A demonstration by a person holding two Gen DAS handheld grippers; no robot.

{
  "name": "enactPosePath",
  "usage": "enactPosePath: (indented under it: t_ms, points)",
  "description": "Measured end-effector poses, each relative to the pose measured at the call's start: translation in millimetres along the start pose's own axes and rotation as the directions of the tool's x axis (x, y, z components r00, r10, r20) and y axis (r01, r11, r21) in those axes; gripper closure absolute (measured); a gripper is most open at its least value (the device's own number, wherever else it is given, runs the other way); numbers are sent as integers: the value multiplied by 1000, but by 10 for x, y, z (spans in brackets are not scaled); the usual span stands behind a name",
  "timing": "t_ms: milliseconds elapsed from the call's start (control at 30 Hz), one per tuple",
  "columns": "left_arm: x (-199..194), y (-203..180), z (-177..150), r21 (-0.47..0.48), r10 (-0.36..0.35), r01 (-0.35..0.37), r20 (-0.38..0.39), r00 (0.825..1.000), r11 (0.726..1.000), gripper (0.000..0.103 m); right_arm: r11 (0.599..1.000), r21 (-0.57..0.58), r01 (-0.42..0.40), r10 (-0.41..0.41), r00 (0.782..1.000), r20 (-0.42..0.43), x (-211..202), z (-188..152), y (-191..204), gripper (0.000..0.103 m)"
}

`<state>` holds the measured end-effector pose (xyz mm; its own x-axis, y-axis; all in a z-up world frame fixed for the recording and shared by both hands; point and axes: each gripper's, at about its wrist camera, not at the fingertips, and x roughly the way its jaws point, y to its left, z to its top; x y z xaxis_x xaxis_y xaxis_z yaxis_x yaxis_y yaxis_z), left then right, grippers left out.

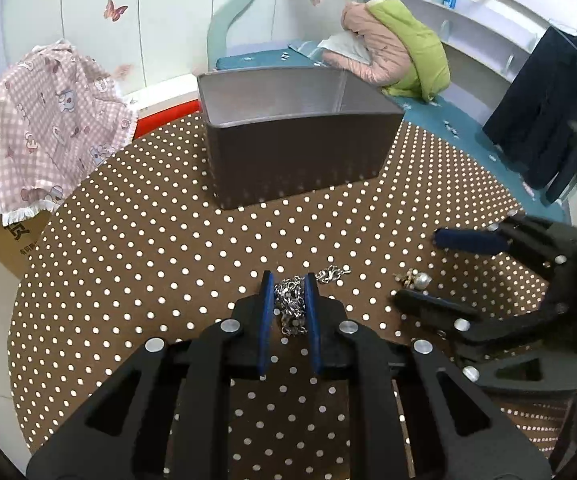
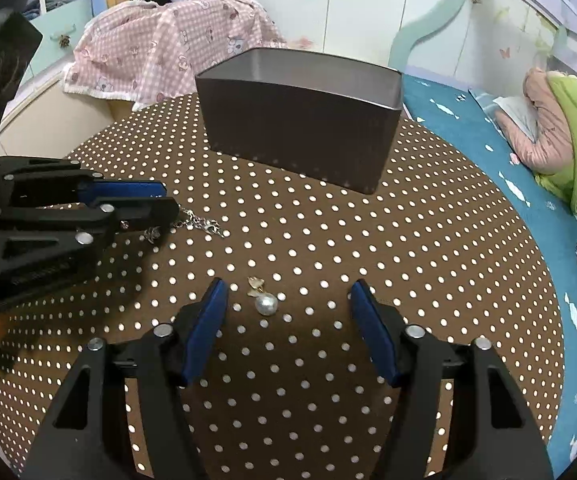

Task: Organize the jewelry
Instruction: 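Grasp the remaining pearl earring with the right tool while the left tool grasps the silver chain, then carry the pearl earring and silver chain into the box and open both tools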

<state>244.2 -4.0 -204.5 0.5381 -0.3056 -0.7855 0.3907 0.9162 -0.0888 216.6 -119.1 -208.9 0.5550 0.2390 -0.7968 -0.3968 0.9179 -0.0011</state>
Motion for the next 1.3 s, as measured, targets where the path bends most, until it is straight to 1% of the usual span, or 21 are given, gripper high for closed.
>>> enactPosePath:
  t_ms: [33, 67, 133, 233, 267, 333, 467, 567, 733, 833, 900, 933, 1000, 1100, 1200, 1300]
  points:
    - [-48, 18, 16, -2, -1, 1, 10, 1000, 1000, 88, 1000, -1, 1, -1, 1000, -2, 2, 7, -2, 54]
    - [-75, 21, 15, -3, -8, 8, 12, 1000, 1000, 88, 1000, -2, -1, 1, 1000, -3, 2, 16, -3, 64]
    - [-132, 41, 41, -9, -20, 20, 19, 1000, 1000, 88, 1000, -11, -2, 2, 1000, -5, 1, 27, 9, 70]
    - [-234, 45, 103, -9, -43, 44, 36, 998, 999, 88, 999, -37, -8, 7, 1000, -5, -3, 34, 64, 90]
    - [-271, 43, 125, -7, -49, 49, 43, 998, 999, 88, 999, -46, -5, 4, 1000, -7, -5, 33, 83, 93]
    - [-352, 40, 179, 2, -51, 51, 59, 997, 999, 88, 999, -52, -1, 1, 1000, -9, -3, 38, 100, 94]
    - [-477, -18, 346, 15, -69, 68, 84, 994, 998, 88, 999, -28, -29, 29, 1000, -1, -46, 86, 57, 94]
    - [-567, -77, 490, 27, -83, 81, 104, 991, 996, 88, 998, -7, -55, 55, 998, 22, -142, 177, 6, 94]
    - [-766, -113, 819, 47, -122, 116, 155, 980, 992, 88, 994, 38, -104, 100, 990, 96, -402, 469, -144, 94]
    - [-874, -132, 1045, 65, -124, 114, 183, 975, 991, 88, 989, 66, -131, 120, 982, 146, -545, 694, -257, 94]
    - [-915, -122, 1187, 61, -125, 115, 204, 971, 991, 88, 988, 80, -131, 115, 976, 184, -611, 862, -314, 94]
    - [-912, -103, 1272, 51, -140, 132, 206, 968, 990, 88, 988, 83, -130, 112, 975, 194, -625, 913, -334, 94]
    - [-851, -66, 1399, 36, -137, 132, 201, 970, 991, 88, 984, 99, -147, 125, 971, 202, -592, 1039, -382, 94]
    - [-637, 0, 1530, 10, -119, 119, 160, 980, 993, 88, 982, 117, -150, 126, 973, 194, -456, 1203, -443, 94]
    - [-321, 94, 1559, -23, -96, 99, 97, 991, 995, 88, 981, 130, -145, 122, 978, 169, -332, 1240, -476, 93]
    - [-29, 163, 1526, -61, -91, 93, 36, 995, 994, 88, 979, 147, -144, 126, 984, 124, -102, 1253, -506, 93]
